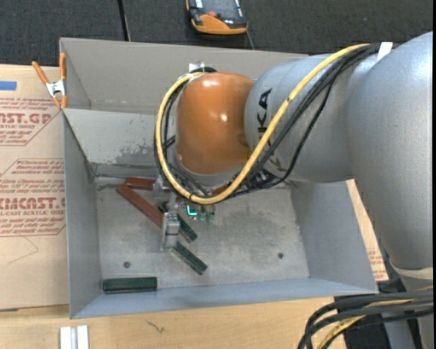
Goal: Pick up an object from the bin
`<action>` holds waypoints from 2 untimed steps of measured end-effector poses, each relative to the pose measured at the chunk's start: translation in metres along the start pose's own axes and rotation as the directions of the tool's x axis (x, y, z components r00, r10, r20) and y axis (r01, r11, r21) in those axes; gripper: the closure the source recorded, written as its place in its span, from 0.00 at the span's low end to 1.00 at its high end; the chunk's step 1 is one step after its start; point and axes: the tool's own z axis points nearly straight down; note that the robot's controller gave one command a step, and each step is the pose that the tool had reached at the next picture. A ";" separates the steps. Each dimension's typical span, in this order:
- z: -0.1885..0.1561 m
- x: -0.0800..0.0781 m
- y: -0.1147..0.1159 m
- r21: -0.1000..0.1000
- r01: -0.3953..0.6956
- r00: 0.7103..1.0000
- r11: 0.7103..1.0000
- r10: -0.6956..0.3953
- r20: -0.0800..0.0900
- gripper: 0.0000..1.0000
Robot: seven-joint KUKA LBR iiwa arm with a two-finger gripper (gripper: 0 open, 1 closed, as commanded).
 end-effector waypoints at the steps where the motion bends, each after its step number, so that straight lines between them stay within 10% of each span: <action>1: -0.004 -0.002 -0.001 -0.001 -0.002 1.000 1.000 0.002 0.007 0.00; 2: 0.032 -0.011 -0.012 -0.006 -0.144 0.989 0.990 0.144 0.015 0.00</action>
Offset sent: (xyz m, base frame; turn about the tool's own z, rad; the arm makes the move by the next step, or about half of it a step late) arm 0.0193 -0.0323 -0.0981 0.3659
